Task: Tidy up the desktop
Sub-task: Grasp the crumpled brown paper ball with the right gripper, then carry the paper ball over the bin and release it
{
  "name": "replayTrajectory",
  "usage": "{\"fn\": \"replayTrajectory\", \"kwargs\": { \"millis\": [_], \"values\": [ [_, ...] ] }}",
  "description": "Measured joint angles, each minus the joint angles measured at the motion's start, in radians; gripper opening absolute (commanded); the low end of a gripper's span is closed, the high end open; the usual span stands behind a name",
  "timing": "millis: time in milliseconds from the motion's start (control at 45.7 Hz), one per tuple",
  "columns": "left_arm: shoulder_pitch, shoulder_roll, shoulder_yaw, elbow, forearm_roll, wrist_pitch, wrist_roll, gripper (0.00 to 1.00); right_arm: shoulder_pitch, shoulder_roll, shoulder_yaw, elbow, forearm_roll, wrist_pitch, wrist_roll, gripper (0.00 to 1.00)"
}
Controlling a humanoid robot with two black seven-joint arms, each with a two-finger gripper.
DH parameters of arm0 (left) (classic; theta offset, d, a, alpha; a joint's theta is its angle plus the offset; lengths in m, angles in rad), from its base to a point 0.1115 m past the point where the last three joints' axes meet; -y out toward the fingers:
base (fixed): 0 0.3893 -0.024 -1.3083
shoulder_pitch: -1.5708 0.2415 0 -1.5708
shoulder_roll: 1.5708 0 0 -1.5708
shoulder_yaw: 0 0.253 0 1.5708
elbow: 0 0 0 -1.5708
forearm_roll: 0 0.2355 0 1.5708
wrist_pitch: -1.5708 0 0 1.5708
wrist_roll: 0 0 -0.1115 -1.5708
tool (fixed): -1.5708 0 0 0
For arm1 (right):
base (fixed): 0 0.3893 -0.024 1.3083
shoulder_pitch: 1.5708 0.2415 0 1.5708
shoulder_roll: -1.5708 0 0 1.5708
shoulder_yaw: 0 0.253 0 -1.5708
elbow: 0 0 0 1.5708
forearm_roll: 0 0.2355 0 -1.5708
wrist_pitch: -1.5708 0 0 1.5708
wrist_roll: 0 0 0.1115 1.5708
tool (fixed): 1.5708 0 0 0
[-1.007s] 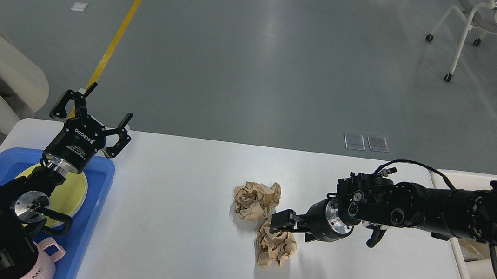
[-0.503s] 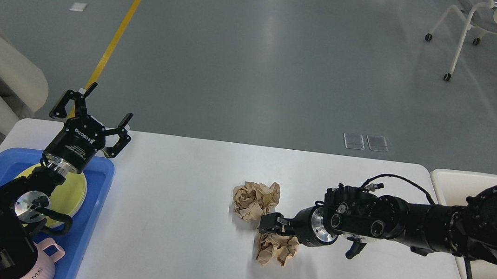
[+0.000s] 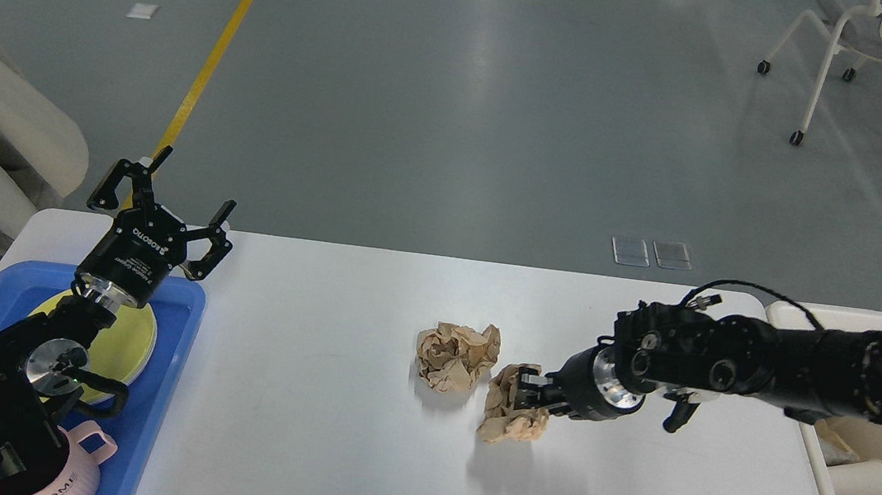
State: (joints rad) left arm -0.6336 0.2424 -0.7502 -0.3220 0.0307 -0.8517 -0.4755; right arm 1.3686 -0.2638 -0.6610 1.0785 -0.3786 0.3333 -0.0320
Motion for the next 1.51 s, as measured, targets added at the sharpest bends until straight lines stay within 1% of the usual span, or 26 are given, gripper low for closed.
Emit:
{"fn": "replayTrajectory", "kwargs": {
  "millis": [66,153,306,372,460,569,679,766,832,876,985,1094,1160,1248,1313,1335,1379,1401,1423,1445,1510],
  "values": [
    [0.000,0.000,-0.001,0.000,0.000,0.000,0.000,1.00,0.126,-0.099,-0.030,0.074,0.000,0.062,-0.001,0.00],
    [0.000,0.002,-0.001,0.000,0.000,0.000,0.000,1.00,0.326,-0.216,-0.056,0.132,-0.007,0.204,-0.002,0.00],
    [0.000,0.003,-0.001,0.000,0.000,0.000,0.000,1.00,0.663,-0.346,-0.066,0.148,-0.067,0.498,0.001,0.00],
    [0.000,0.003,-0.002,0.000,0.000,0.000,0.000,1.00,0.785,-0.377,-0.066,0.149,-0.132,0.579,0.005,0.00],
    [0.001,0.004,-0.002,0.000,0.000,0.000,0.000,1.00,0.916,-0.411,-0.065,0.150,-0.205,0.618,0.009,0.00],
    [0.001,0.004,-0.003,0.000,0.000,0.000,0.000,1.00,0.976,-0.445,-0.079,0.150,-0.265,0.626,0.010,0.00],
    [0.002,0.005,-0.003,0.000,0.000,0.000,0.000,1.00,0.972,-0.474,-0.118,0.140,-0.335,0.627,0.010,0.00],
    [0.002,0.005,-0.003,0.000,0.000,0.000,0.000,1.00,0.894,-0.518,-0.151,0.108,-0.425,0.626,0.010,0.00],
    [0.002,0.004,-0.002,0.000,0.000,0.000,0.000,1.00,0.790,-0.557,-0.162,0.061,-0.519,0.581,0.014,0.00],
    [0.002,0.004,-0.002,0.000,0.000,0.000,0.000,1.00,0.700,-0.578,-0.166,0.021,-0.576,0.512,0.020,0.00],
    [0.002,0.003,-0.001,0.000,0.000,0.000,0.000,1.00,0.439,-0.599,-0.177,-0.097,-0.635,0.298,0.048,0.00],
    [0.002,0.003,-0.001,0.000,0.000,0.000,0.000,1.00,0.123,-0.590,-0.171,-0.287,-0.636,0.060,0.069,0.00],
    [0.002,0.003,-0.001,0.000,0.000,0.000,0.000,1.00,-0.059,-0.554,-0.165,-0.403,-0.608,-0.067,0.074,0.00],
    [0.002,0.003,-0.001,0.000,0.000,0.001,0.000,1.00,-0.327,-0.453,-0.162,-0.594,-0.490,-0.224,0.088,0.00],
    [0.002,0.002,0.000,0.000,0.000,0.001,0.000,1.00,-0.473,-0.376,-0.165,-0.724,-0.385,-0.279,0.099,0.00],
    [0.002,0.002,0.000,0.000,0.000,0.001,0.000,1.00,-0.521,-0.348,-0.168,-0.771,-0.347,-0.292,0.103,0.03],
    [0.002,0.002,0.000,0.000,0.000,0.001,0.000,1.00,-0.581,-0.311,-0.170,-0.830,-0.296,-0.304,0.108,0.37],
    [0.002,0.002,0.000,0.000,0.000,0.001,0.000,1.00,-0.606,-0.294,-0.171,-0.855,-0.273,-0.310,0.111,0.63],
    [0.002,0.002,0.000,0.000,0.000,0.001,0.000,1.00,-0.621,-0.284,-0.171,-0.869,-0.258,-0.314,0.112,0.91],
    [0.002,0.002,0.000,0.000,0.000,0.001,0.000,1.00,-0.632,-0.275,-0.170,-0.880,-0.247,-0.318,0.113,1.00],
    [0.002,0.002,0.000,0.000,0.000,0.001,0.000,1.00,-0.650,-0.258,-0.161,-0.893,-0.224,-0.332,0.115,1.00]
  ]
}}
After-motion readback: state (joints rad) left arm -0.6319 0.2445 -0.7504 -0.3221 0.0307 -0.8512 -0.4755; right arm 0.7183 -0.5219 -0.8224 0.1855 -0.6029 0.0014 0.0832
